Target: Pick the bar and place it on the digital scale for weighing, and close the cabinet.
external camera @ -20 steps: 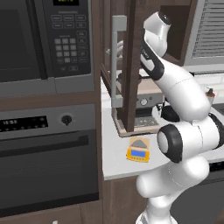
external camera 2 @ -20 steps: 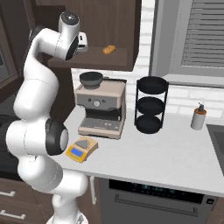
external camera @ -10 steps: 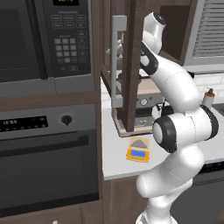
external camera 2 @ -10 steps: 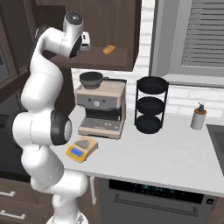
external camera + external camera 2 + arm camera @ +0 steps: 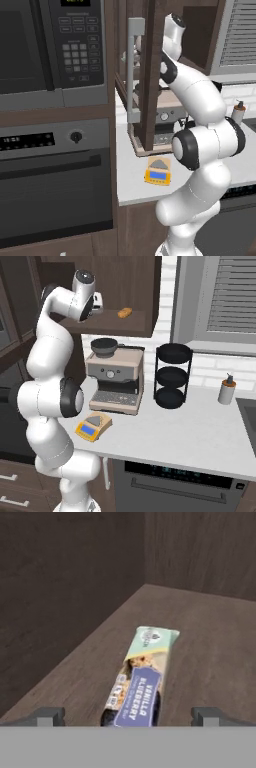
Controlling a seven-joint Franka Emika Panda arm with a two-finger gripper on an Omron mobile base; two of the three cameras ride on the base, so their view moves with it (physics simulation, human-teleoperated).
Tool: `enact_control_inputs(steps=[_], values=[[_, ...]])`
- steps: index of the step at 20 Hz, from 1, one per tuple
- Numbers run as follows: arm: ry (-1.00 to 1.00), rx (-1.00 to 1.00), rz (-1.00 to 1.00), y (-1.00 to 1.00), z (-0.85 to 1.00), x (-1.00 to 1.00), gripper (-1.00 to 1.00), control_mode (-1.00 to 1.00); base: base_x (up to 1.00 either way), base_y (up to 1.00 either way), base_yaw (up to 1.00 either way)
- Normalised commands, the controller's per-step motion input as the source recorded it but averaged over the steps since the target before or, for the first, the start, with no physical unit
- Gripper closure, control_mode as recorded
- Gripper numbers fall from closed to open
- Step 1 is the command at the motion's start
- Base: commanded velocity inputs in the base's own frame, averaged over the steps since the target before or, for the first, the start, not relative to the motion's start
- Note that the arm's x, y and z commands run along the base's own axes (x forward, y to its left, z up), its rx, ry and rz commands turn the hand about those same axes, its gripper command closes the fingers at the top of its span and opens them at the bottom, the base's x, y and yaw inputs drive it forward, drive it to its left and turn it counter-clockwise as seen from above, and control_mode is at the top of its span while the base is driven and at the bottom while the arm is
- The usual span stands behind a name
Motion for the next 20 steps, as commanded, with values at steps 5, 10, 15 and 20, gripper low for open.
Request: enact_control_inputs(steps=[5,10,15,20], values=[[0.00,-0.01,0.00,0.12,-0.19,0.03,-1.00,-1.00,0.00,0.00,0.00],[0.00,0.00,0.00,0.00,-0.30,0.21,-1.00,-1.00,0.00,0.00,0.00],[0.00,-0.01,0.00,0.03,-0.34,0.17,1.00,-1.00,0.00,0.00,0.00],[-0.09,0.00,0.00,0.04,-0.06,0.03,1.00,-1.00,0.00,0.00,0.00]])
